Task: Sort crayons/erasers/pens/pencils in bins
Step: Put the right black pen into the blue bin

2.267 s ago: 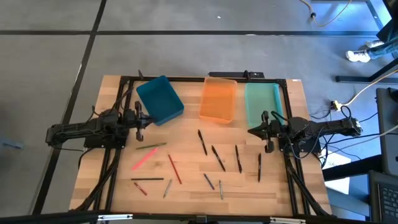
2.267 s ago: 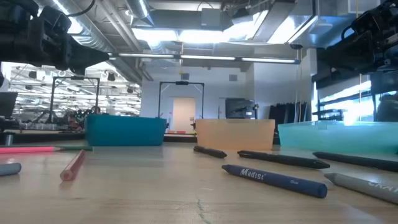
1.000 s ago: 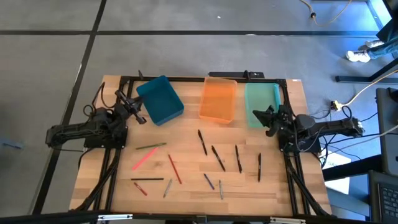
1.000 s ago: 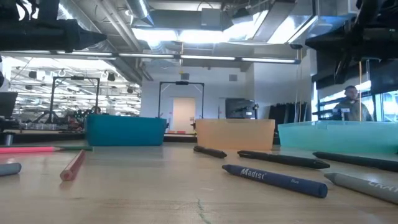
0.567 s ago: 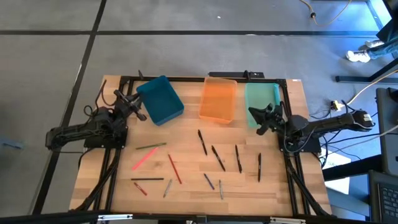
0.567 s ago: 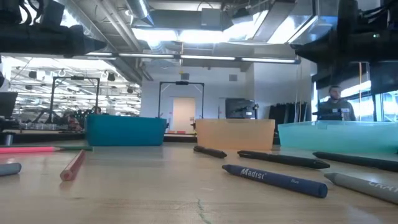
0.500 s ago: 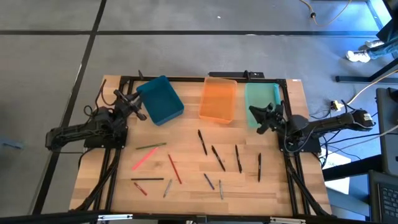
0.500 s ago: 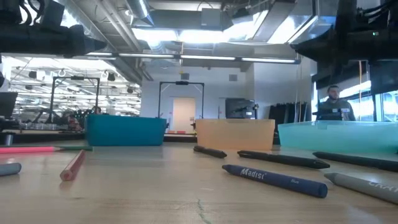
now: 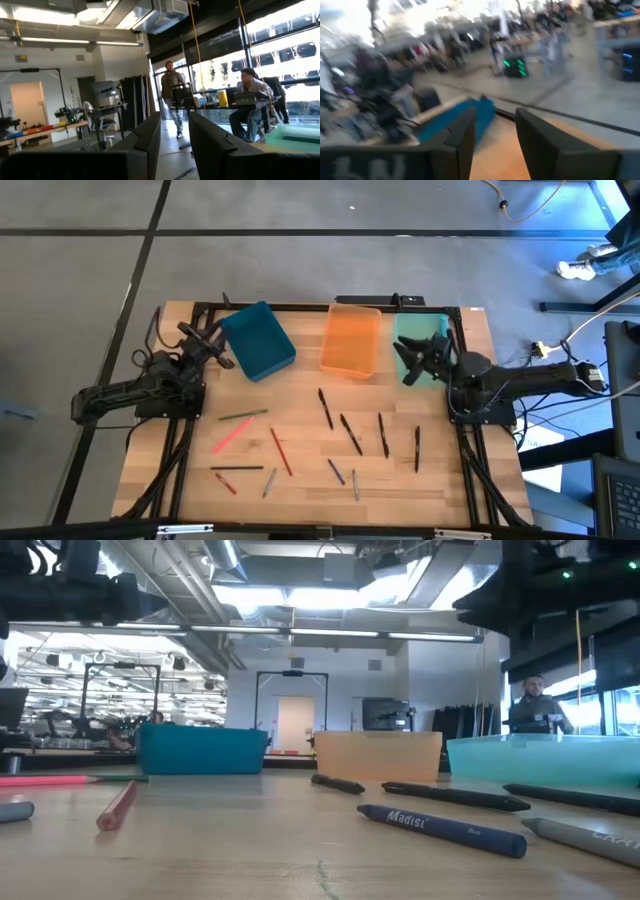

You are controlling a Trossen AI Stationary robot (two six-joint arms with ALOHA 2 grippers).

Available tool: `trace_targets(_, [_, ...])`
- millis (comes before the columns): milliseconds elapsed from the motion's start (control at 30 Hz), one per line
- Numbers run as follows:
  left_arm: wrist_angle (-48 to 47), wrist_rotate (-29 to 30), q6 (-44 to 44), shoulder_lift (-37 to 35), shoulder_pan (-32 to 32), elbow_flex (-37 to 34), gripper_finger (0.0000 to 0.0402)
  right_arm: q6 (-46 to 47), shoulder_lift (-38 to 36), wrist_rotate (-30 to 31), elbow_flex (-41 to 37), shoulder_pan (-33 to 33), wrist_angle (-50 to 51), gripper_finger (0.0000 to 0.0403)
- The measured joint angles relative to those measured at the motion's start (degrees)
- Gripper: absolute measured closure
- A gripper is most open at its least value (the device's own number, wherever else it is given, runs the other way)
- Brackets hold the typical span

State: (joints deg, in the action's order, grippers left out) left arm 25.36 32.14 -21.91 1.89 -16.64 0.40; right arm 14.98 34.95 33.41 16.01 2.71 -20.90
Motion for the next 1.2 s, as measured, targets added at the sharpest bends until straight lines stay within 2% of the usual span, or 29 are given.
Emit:
trace_targets(267, [5.4, -0.2, 3.6, 0.0, 0.0, 0.0, 0.0306, 6.3, 4.6, 0.8, 18.3, 6.1, 37.1, 0.0268])
trace_targets(467, [13.8, 9.9, 9.7, 0.0, -2.0, 0.0, 0.0306, 17.5, 9.2, -0.2, 29.6, 7.2, 63.2, 0.0288])
trace_targets(567, [12.0, 9.6, 9.5, 0.0, -3.0, 0.0, 0.0309, 20.6, 11.2, -0.5, 32.4, 7.0, 70.5, 0.0312])
trace_targets(700, [5.3, 3.9, 6.7, 0.0, -4.3, 0.0, 0.0333, 20.1, 13.7, -3.0, 31.6, 5.8, 68.8, 0.0355])
trace_targets(833, [2.6, -1.4, 11.1, 0.0, -4.7, 0.0, 0.0363, 16.1, 15.6, -5.9, 29.2, 5.9, 56.0, 0.0375])
trace_targets(900, [2.3, -4.0, 15.4, 0.0, -4.3, 0.0, 0.0376, 12.5, 15.6, -12.8, 28.5, 5.8, 47.1, 0.0370])
trace_targets(1100, [-1.6, -17.3, 23.9, 0.0, -2.2, 0.0, 0.0399, 7.1, 14.7, -37.5, 28.5, 5.2, 27.8, 0.0323])
trace_targets(1200, [-3.8, -20.4, 26.6, 0.0, -1.0, 0.0, 0.0389, 7.0, 15.0, -41.4, 28.5, 3.8, 21.5, 0.0291])
